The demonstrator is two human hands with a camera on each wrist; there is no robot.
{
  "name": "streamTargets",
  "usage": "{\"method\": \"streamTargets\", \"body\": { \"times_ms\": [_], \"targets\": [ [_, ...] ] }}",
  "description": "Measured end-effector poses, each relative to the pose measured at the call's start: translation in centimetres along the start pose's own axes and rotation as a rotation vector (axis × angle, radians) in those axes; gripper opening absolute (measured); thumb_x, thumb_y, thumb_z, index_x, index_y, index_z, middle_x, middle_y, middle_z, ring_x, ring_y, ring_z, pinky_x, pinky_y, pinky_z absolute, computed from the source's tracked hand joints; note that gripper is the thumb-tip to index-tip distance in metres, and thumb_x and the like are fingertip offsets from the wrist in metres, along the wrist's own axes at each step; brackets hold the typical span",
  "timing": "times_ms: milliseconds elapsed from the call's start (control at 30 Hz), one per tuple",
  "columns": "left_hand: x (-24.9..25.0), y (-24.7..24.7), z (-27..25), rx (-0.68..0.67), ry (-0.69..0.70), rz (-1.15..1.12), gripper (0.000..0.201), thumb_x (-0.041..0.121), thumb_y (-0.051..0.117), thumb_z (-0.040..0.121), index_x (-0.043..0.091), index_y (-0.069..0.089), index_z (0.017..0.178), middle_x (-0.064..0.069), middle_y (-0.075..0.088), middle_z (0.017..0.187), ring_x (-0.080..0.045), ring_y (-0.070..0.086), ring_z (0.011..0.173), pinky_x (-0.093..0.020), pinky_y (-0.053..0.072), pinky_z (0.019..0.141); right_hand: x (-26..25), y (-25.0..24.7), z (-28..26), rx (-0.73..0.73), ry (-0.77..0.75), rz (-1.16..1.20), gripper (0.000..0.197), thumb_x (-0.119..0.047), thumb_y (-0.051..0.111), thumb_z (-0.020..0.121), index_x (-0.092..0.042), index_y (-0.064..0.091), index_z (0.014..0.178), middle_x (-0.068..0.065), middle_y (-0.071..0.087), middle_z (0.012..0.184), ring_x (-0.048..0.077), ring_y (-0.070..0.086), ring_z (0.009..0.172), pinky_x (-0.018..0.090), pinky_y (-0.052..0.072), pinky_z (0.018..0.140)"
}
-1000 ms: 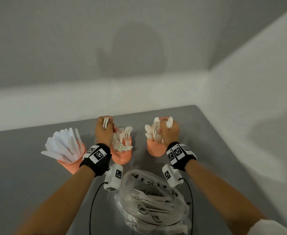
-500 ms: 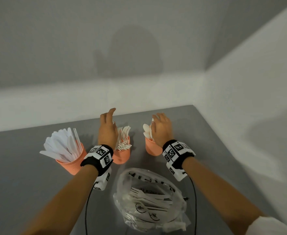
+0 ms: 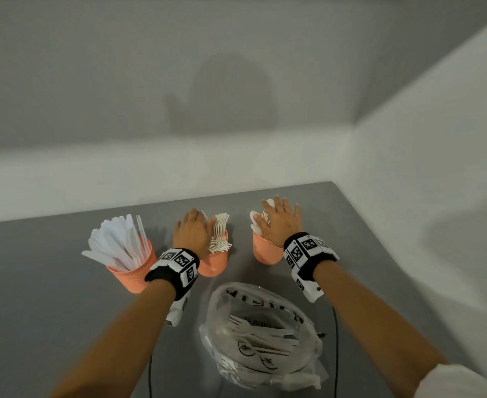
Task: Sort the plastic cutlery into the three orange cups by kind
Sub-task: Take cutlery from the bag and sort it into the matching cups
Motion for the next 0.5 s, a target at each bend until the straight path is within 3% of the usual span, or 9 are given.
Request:
{"method": "streamTargets", "body": {
  "times_ms": [100,200,267,333,400,500],
  "targets": [
    [-0.7,0.7,-0.3,-0.084,-0.038,-0.02,0.076,0.057,0.026,0.092,-0.002,0.024,0.14,-0.018,0.027,0.147,-0.032,0.034,0.133,-0.046,0.03,0.107,-0.1,-0.1,-0.1,-0.014,0.016,0.01,0.063,-0.056,0.026,0.095,-0.022,0.019,0.148,0.014,0.006,0.158,0.03,0.004,0.146,0.053,0.001,0.115],
    [-1.0,0.3,-0.4,-0.149,-0.043,-0.088,0.08,0.061,0.026,0.09,0.014,-0.003,0.149,-0.013,0.004,0.158,-0.028,0.009,0.145,-0.051,0.012,0.115,-0.1,-0.2,-0.2,-0.028,0.029,-0.005,0.07,-0.061,0.027,0.092,-0.023,0.014,0.149,0.015,0.004,0.158,0.03,0.002,0.146,0.053,0.0,0.115],
    [-1.1,-0.4,-0.5,-0.145,-0.048,-0.158,0.085,0.067,0.025,0.087,0.018,-0.01,0.148,-0.01,-0.001,0.158,-0.027,0.003,0.146,-0.053,0.007,0.116,-0.1,-0.3,-0.3,-0.043,0.038,-0.023,0.075,-0.064,0.027,0.09,-0.022,0.008,0.15,0.016,0.001,0.158,0.03,-0.001,0.146,0.053,-0.002,0.115],
    [-1.2,-1.2,-0.9,-0.078,-0.014,-0.232,0.097,0.077,0.018,0.076,0.018,-0.01,0.148,-0.008,-0.001,0.158,-0.026,0.003,0.146,-0.051,0.008,0.118,-0.1,-0.6,-0.6,-0.032,0.03,-0.034,0.077,-0.065,0.026,0.09,-0.022,0.004,0.15,0.017,-0.001,0.158,0.029,-0.004,0.146,0.054,-0.004,0.115],
    [-0.7,-2.3,-1.6,0.035,0.057,-0.345,0.099,0.076,0.015,0.073,0.015,-0.004,0.149,-0.008,0.004,0.158,-0.024,0.008,0.146,-0.046,0.012,0.119,-0.4,-0.9,-1.3,0.022,-0.008,-0.044,0.078,-0.065,0.025,0.09,-0.02,0.006,0.15,0.017,0.001,0.158,0.029,-0.003,0.146,0.054,-0.004,0.114],
    [0.7,-3.9,-3.3,0.155,0.146,-0.525,0.072,0.05,0.038,0.092,0.009,0.017,0.147,-0.01,0.024,0.154,-0.022,0.025,0.141,-0.037,0.023,0.115,-1.8,-2.0,-3.1,0.104,-0.105,-0.034,0.064,-0.052,0.035,0.094,-0.017,0.025,0.146,0.017,0.017,0.155,0.028,0.009,0.145,0.05,-0.001,0.115]
  ]
}}
Point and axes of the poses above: each hand's wrist, its own z-axis towards the middle knuckle, its own y-axis out of the palm, x = y × z, the point moved 2 cm from there along z, towards the middle knuckle
